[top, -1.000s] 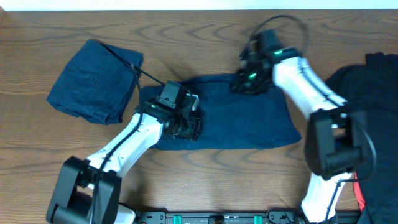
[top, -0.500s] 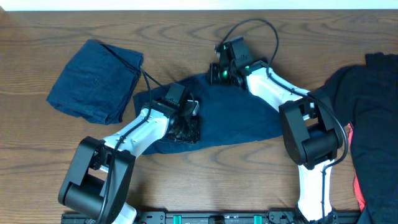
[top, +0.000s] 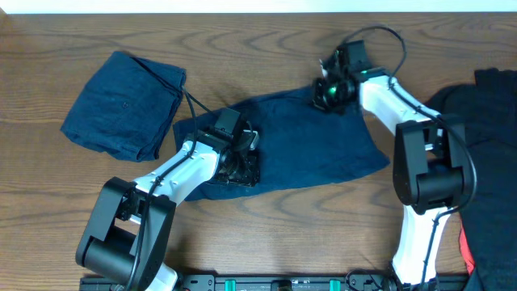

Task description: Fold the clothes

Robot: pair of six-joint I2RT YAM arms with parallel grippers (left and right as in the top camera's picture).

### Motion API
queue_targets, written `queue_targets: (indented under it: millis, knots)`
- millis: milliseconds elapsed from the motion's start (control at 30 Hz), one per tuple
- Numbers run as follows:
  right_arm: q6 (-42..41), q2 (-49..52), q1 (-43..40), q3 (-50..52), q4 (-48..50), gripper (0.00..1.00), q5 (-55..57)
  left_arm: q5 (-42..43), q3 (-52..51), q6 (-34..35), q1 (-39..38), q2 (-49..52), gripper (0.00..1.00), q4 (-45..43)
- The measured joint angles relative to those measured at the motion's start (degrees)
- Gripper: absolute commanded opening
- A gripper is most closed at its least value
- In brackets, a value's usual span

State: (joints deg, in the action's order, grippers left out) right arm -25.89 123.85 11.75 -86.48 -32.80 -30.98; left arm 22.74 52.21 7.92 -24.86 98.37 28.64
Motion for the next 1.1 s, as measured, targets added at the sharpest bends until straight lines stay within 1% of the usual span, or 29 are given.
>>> queue_targets:
  millis: [67,167,333,367,433,567,633,700,800,833,900,933,967,1100]
  knots:
    - [1.4,-0.26,0.37,0.15,-2.43,0.01,-0.28,0.02,0.0,0.0,0.0,0.0,0.5,-0.02]
    - [0.11,-0.28,2.03,1.51,1.33,0.01,2.47,0.02,0.0,0.0,0.0,0.0,0.5,-0.02]
    - [-7.15,-0.28,5.29,6.4,23.26,0.01,11.19,0.02,0.0,0.0,0.0,0.0,0.5,0.0]
    - [-8.2,-0.28,5.55,6.64,26.43,0.01,12.94,0.02,0.0,0.0,0.0,0.0,0.51,0.02]
    - [-9.25,-0.37,5.33,6.36,28.46,0.01,14.32,0.04,0.0,-0.02,0.0,0.0,0.51,0.15]
    - [-7.28,-2.71,2.32,5.77,22.4,0.01,11.69,0.04,1.51,-0.15,0.22,0.0,0.52,5.27]
    - [-4.83,-5.7,0.2,5.64,15.82,0.01,9.03,0.02,3.17,-0.24,0.57,-0.24,0.54,7.89]
    - [-2.12,-10.08,-2.05,5.29,7.08,0.01,6.91,0.02,5.53,-0.44,1.16,-1.53,0.56,8.68]
    - [1.77,-15.74,-3.17,4.33,-5.73,0.01,5.25,0.04,9.01,-0.44,1.73,-4.59,0.56,5.9]
    - [3.1,-17.29,-2.93,3.98,-10.32,0.01,4.74,0.0,10.03,-0.48,1.84,-5.84,0.56,3.8]
    - [5.46,-18.82,-1.51,3.93,-16.37,0.01,4.15,0.02,11.47,-0.48,1.9,-7.67,0.56,-0.15]
    - [6.49,-18.86,-0.28,4.17,-18.36,0.01,4.33,0.04,11.89,-0.48,1.9,-8.2,0.55,-1.64]
    - [7.19,-18.64,1.07,4.87,-18.86,0.01,4.66,0.07,12.17,-0.48,1.88,-8.35,0.52,-2.47]
    - [8.17,-16.98,6.12,10.45,-16.72,0.01,7.96,0.0,12.17,-2.01,1.9,-5.44,0.41,-3.5]
